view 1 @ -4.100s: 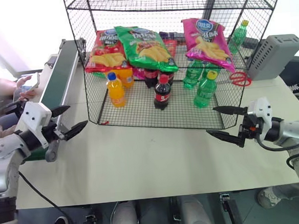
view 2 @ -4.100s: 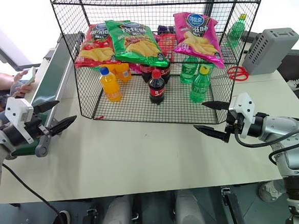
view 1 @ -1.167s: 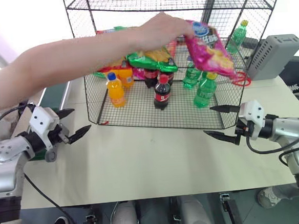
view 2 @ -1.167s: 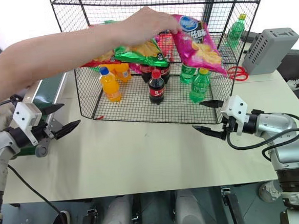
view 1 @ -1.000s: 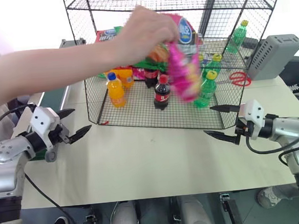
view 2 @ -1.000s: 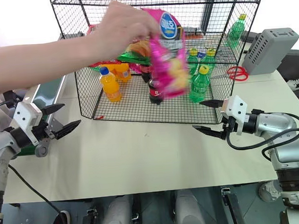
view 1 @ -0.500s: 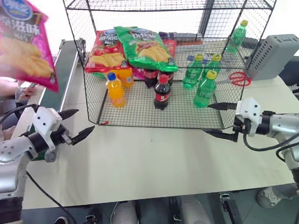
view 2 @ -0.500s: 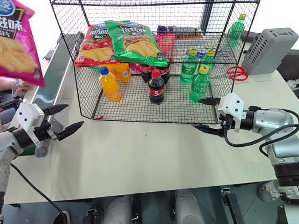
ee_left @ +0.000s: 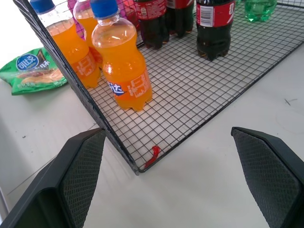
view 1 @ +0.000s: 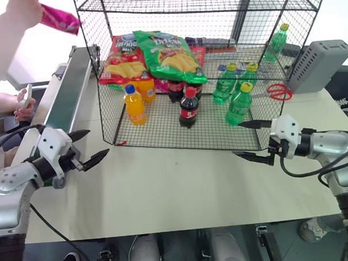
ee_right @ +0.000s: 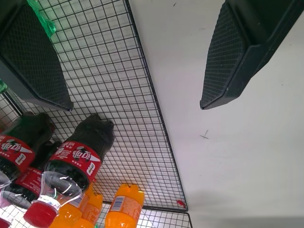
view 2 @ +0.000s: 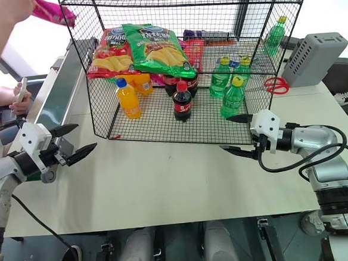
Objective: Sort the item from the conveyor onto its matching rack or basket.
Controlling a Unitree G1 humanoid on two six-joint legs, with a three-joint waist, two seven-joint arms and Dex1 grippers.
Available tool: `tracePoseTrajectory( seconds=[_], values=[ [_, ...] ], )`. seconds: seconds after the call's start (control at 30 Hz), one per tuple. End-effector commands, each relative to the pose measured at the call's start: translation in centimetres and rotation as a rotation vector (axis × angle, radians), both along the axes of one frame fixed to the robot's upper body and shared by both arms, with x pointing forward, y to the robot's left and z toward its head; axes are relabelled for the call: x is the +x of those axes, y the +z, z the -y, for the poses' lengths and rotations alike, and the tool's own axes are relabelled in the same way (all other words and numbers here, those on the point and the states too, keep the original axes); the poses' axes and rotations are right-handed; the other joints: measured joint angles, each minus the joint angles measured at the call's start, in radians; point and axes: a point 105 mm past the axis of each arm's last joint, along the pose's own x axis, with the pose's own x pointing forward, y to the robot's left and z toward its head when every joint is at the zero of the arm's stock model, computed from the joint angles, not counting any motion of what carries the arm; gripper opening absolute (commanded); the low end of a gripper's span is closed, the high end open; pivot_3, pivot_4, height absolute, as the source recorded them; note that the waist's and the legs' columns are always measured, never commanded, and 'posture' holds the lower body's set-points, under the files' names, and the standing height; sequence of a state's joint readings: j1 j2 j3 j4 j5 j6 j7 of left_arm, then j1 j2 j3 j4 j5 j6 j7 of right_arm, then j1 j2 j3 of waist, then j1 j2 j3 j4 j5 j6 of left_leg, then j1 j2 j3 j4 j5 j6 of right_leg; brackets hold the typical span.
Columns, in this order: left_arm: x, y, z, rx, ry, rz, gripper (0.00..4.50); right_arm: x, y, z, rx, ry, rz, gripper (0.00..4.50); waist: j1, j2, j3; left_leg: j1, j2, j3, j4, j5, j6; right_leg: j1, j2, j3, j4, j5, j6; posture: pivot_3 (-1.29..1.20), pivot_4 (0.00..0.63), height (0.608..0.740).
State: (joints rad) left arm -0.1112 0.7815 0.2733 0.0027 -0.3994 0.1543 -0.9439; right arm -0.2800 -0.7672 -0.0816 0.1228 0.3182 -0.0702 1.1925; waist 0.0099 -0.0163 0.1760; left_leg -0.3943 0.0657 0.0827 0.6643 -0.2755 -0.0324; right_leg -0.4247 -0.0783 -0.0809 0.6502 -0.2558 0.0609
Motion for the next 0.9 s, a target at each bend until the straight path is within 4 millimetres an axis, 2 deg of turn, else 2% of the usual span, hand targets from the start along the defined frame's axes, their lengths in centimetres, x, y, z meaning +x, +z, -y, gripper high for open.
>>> tracePoseTrajectory(
  seconds=[0.03,0.9],
  values=[
    [-0.4,1.6,-0.6,-0.022,0.005,0.028,4.50,0.3,1.0,-0.3,0.009,0.013,0.044,4.45,-0.001,0.000,0.000,0.000,0.000,0.000,0.000,0.000,0.000,0.000,0.000,0.000,0.000,0.000,0.000,0.00,0.150,0.740],
    [-1.9,1.9,-2.5,0.039,0.048,0.065,4.50,0.7,1.3,-2.4,0.040,0.072,0.062,4.45,0.000,0.000,0.000,0.000,0.000,0.000,0.000,0.000,0.000,0.000,0.000,0.000,0.000,0.000,0.000,0.00,0.150,0.740]
  ],
)
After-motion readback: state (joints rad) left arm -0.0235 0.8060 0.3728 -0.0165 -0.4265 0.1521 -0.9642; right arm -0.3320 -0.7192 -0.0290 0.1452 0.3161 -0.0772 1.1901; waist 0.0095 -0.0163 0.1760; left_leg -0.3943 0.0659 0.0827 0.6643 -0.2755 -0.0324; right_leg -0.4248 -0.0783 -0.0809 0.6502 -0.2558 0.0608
